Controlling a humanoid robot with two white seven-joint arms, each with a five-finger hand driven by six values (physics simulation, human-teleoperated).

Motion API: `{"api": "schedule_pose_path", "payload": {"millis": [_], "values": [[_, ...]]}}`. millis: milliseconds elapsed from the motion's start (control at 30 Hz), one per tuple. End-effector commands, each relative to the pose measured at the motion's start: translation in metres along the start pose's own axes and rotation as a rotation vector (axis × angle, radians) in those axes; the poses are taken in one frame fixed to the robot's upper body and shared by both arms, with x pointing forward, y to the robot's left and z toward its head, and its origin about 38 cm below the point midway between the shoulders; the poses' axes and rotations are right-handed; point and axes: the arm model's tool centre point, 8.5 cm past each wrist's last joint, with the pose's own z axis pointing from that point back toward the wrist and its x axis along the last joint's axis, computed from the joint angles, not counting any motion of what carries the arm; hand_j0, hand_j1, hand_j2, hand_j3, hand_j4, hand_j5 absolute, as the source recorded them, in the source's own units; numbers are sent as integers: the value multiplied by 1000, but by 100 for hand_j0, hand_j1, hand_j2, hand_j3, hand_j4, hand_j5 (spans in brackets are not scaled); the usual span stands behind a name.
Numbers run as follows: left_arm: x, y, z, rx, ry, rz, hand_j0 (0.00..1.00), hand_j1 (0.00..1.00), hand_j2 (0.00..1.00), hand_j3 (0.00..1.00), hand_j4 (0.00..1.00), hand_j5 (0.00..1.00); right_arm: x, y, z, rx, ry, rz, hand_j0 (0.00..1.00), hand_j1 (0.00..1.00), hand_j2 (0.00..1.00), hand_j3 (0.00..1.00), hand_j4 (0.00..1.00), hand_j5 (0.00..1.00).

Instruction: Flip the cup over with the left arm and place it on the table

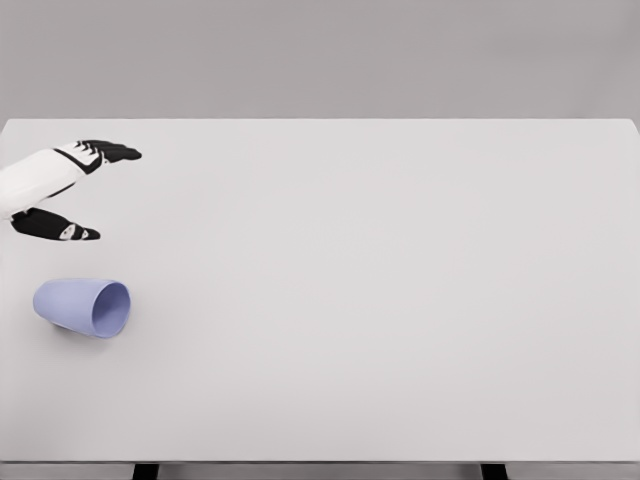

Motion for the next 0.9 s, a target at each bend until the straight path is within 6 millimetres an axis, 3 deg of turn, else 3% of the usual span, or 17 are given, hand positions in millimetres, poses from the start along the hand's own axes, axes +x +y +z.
{"api": "schedule_pose_path", "payload": {"millis": [0, 300, 333, 367, 400, 467, 567, 600, 667, 867], "values": [[0, -1, 0, -2, 1, 3, 100, 100, 100, 100, 100, 100, 1, 0, 0, 1, -2, 1, 100, 100, 100, 100, 100, 100], [0, -1, 2, -66, 3, -9, 100, 100, 100, 100, 100, 100, -1, 0, 0, 2, 4, 4, 100, 100, 100, 100, 100, 100], [-2, 5, 5, -61, 9, -16, 100, 100, 100, 100, 100, 100, -1, 0, 0, 1, 4, 4, 100, 100, 100, 100, 100, 100], [-9, 34, 22, -43, 44, -52, 100, 100, 100, 100, 100, 100, -1, 0, 0, 1, 4, 4, 100, 100, 100, 100, 100, 100], [-11, 43, 30, -38, 57, -59, 100, 100, 100, 100, 100, 100, -1, 0, 0, 1, 4, 4, 100, 100, 100, 100, 100, 100], [0, 54, 37, -142, 47, -142, 100, 100, 100, 100, 100, 100, -1, 0, 0, 1, 4, 4, 100, 100, 100, 100, 100, 100], [11, 80, 82, -318, 121, -252, 100, 100, 100, 100, 100, 100, -1, 0, 0, 1, 4, 4, 100, 100, 100, 100, 100, 100], [13, 76, 81, -319, 110, -222, 100, 100, 100, 100, 100, 100, -1, 0, 0, 1, 4, 4, 100, 100, 100, 100, 100, 100], [23, 47, 80, -299, 51, 12, 100, 100, 100, 100, 100, 100, -1, 0, 0, 1, 4, 4, 100, 100, 100, 100, 100, 100], [19, 25, 77, -248, 77, 219, 100, 100, 100, 100, 100, 100, -1, 0, 0, 2, 4, 4, 100, 100, 100, 100, 100, 100]]}}
